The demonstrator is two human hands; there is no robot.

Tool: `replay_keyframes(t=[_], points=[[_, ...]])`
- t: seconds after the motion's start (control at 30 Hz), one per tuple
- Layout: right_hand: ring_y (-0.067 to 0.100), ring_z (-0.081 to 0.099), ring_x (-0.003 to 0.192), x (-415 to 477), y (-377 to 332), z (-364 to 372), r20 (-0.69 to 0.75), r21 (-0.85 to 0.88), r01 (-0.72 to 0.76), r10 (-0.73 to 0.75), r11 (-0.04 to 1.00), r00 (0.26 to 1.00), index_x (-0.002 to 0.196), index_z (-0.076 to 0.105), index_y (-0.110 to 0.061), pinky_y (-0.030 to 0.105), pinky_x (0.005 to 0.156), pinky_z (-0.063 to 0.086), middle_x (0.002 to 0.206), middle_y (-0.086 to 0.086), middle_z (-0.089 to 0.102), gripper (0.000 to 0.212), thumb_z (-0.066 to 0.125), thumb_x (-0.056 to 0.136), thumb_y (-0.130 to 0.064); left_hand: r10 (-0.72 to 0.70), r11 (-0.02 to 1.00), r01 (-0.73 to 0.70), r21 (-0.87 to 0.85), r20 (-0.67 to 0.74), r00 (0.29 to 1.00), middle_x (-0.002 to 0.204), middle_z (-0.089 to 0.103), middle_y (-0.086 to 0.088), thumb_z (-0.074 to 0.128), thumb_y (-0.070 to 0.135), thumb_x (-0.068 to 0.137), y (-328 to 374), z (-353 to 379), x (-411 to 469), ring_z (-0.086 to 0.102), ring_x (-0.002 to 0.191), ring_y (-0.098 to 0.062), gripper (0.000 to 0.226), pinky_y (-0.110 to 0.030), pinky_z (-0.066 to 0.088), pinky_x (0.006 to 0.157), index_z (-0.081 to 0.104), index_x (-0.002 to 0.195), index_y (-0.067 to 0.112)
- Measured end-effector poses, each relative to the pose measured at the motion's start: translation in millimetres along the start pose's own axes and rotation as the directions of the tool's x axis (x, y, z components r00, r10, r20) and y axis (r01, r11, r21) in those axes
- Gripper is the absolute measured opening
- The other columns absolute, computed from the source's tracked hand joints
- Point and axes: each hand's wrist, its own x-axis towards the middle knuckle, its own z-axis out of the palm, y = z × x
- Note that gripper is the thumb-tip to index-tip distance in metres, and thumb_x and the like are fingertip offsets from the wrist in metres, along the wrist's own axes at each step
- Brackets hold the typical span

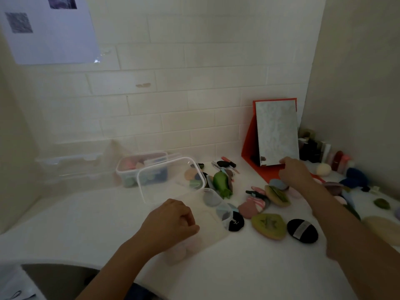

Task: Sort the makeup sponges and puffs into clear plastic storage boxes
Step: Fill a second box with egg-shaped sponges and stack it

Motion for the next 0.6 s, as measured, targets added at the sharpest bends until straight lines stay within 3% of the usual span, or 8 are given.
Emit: replay_keyframes(t=[0.13,0.23,0.33,0.47,0.6], points=[[0.036,0.049,0.117,15,14,14,0.196,-0.225,-0.018,0.063,0.974,0.979,0.132,0.041,0.002,0.037,0.092,0.042,0.130,0.023,0.048,0.046,0.051,0.090,-0.014,0.029,0.998,-0.033,0.062,0.066,0.997,0.097,0.058,0.014,0.052,0.039,0.087,0,0,7,0.043,0.102,-0.007,0.017,-0.023,0.041,0.084,0.066,0.089,0.030],[0.031,0.044,0.118,22,20,17,0.179,-0.363,0.048,0.019,0.930,0.984,0.123,0.049,0.000,0.032,0.093,0.040,0.130,0.018,0.045,0.036,0.046,0.094,-0.021,0.056,0.993,-0.068,0.095,0.122,0.991,0.104,0.059,0.014,0.046,0.037,0.089,-1,0,9,0.042,0.104,-0.008,0.025,-0.025,0.041,0.089,0.068,0.100,0.031],[0.025,0.052,0.100,17,13,10,0.135,-0.334,0.023,0.024,0.942,0.990,0.097,0.057,-0.002,0.029,0.080,0.042,0.118,0.016,0.055,0.020,0.047,0.094,-0.019,0.069,0.995,-0.077,0.065,0.119,0.990,0.102,0.059,0.018,0.048,0.036,0.088,-4,3,11,0.042,0.104,-0.004,0.025,-0.024,0.041,0.089,0.069,0.098,0.029],[0.023,0.059,0.088,1,-13,-12,-0.035,-0.128,0.183,-0.189,0.975,0.981,0.108,0.063,-0.006,0.025,0.072,0.042,0.105,0.012,0.062,0.023,0.058,0.089,-0.019,0.060,0.995,-0.068,0.073,0.102,0.993,0.097,0.061,0.017,0.049,0.037,0.086,-7,6,11,0.042,0.102,-0.002,0.023,-0.025,0.043,0.088,0.069,0.093,0.028],[0.000,0.054,0.076,-46,-69,-35,0.136,0.355,0.364,-0.433,0.861,0.891,0.109,0.062,-0.024,0.013,0.060,0.040,0.096,-0.008,0.061,0.035,0.076,0.077,-0.025,0.062,0.994,-0.069,0.080,0.088,0.994,0.093,0.060,0.016,0.049,0.037,0.086,-5,6,12,0.042,0.099,-0.003,0.022,-0.023,0.043,0.085,0.069,0.092,0.029]])
